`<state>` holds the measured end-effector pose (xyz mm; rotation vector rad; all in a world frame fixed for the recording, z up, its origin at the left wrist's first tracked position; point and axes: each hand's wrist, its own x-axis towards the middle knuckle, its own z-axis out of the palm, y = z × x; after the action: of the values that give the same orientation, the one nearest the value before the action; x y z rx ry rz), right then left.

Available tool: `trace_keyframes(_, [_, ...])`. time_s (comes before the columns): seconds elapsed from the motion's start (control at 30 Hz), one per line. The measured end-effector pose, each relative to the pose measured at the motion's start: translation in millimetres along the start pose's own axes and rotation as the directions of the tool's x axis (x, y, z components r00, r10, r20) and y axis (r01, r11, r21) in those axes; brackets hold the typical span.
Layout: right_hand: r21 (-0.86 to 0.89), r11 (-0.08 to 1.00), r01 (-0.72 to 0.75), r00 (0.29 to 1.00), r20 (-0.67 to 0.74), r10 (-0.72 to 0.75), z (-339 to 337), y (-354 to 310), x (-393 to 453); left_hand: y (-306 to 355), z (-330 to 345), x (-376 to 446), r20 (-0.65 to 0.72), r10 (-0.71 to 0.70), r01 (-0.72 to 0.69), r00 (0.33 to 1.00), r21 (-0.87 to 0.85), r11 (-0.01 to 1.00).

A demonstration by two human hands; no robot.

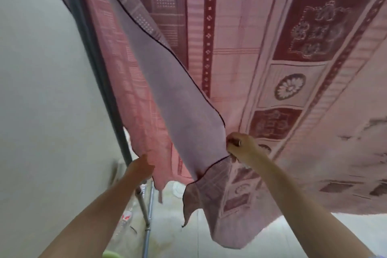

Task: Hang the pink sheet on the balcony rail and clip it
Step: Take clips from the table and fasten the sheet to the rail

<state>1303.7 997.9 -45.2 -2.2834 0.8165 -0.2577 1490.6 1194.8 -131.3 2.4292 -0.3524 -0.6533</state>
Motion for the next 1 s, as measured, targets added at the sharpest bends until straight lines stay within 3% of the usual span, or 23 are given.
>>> trace_keyframes(0.07, [-0.028,0.999,0.025,0.999,-0.047,-0.026,4,-10,7,-13,-16,-7,-0.038,-0.041,0.042,0.998,0.045,0.998])
trace_keyframes(0.2, [-0.037,0.990,0.137,0.991,0.005,-0.137,29,-31,6,-58,-70,-1,-0.249,-0.092,0.032,0.964,-0.235,0.972])
trace_keyframes(0.33, [-0.013,0.952,0.307,0.946,0.110,-0.304,83,-76,8,-67,-126,-7,-0.331,-0.075,-0.096,0.941,-0.471,0.877])
trace_keyframes(0.5, [0.047,0.908,0.417,0.908,0.020,-0.418,123,-150,16,-36,-181,-8,-0.391,0.055,-0.266,0.919,-0.511,0.817])
trace_keyframes(0.67, [-0.005,0.918,0.397,0.914,-0.083,-0.396,146,-185,26,14,-215,8,-0.321,0.180,-0.338,0.930,-0.550,0.764])
trace_keyframes(0.8, [-0.005,0.927,0.376,0.908,-0.197,-0.369,158,-206,56,49,-239,8,-0.071,0.329,-0.284,0.941,-0.692,0.664])
trace_keyframes(0.93, [-0.039,0.836,0.548,0.784,-0.326,-0.529,159,-217,76,54,-246,16,0.024,0.494,-0.331,0.869,-0.714,0.617])
trace_keyframes(1.0, [-0.057,0.795,0.604,0.731,-0.357,-0.582,160,-218,82,53,-242,19,-0.051,0.480,-0.372,0.876,-0.706,0.603])
